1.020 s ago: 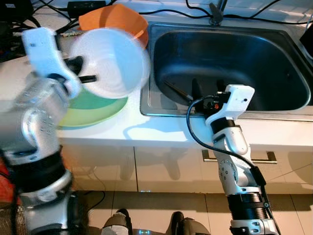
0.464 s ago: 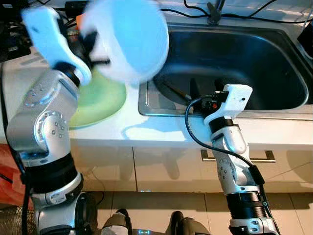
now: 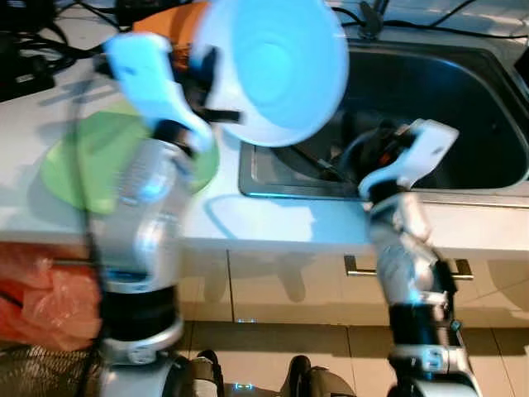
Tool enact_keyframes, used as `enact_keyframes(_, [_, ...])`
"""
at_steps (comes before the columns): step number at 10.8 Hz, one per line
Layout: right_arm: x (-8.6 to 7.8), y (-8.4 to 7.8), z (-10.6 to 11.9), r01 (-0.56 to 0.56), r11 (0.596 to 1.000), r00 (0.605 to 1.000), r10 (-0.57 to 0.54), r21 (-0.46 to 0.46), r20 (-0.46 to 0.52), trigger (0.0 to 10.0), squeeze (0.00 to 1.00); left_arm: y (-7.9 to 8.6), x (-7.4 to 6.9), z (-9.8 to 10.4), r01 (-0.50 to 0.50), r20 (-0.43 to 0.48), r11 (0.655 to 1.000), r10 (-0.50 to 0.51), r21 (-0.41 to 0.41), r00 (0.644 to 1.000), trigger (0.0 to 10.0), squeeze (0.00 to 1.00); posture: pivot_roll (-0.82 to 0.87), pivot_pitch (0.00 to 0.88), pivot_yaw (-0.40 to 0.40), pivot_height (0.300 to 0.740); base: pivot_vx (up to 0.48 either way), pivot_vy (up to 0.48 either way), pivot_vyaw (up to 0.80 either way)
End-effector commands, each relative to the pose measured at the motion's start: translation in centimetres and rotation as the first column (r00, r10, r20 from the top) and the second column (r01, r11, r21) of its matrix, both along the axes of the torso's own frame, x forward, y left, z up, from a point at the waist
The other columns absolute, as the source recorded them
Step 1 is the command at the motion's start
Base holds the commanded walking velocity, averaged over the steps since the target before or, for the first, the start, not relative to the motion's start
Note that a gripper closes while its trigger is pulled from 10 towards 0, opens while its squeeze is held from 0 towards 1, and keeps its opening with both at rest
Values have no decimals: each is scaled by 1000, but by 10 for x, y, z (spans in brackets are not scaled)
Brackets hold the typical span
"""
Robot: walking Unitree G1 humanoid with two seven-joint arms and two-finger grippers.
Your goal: Kitchen organization
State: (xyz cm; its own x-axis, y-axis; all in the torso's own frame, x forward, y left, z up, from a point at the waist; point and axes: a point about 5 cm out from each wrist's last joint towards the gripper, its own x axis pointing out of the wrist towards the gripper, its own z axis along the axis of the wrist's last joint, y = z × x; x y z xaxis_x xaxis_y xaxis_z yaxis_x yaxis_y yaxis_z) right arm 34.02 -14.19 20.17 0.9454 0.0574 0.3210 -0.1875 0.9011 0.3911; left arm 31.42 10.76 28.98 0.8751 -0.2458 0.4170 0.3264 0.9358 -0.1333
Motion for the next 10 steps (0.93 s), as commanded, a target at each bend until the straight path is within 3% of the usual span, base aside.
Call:
enact_keyframes(1, [0,-5,-2,9,1000,1000,-9,28,-17,10000,0,-3,-2,2,1,46,1000,-1,-6,999,10000,0,175,166,-28,740,0,0,0])
enact_keyframes(5, [3,-19,-1,24,998,999,-21,64,-34,10000,0,-13,-1,-2,-58,134,997,51,47,990,10000,0,171,162,-26,740,0,0,0])
enact_keyframes(9, [6,-32,19,-31,982,999,32,186,-1,10000,0,-33,3,-15,-57,139,997,50,44,989,10000,0,152,160,-27,740,0,0,0])
enact_keyframes(10, [4,-38,25,-62,965,998,59,255,18,10000,0,-37,3,-19,-57,144,997,48,53,988,10000,0,149,156,-25,740,0,0,0])
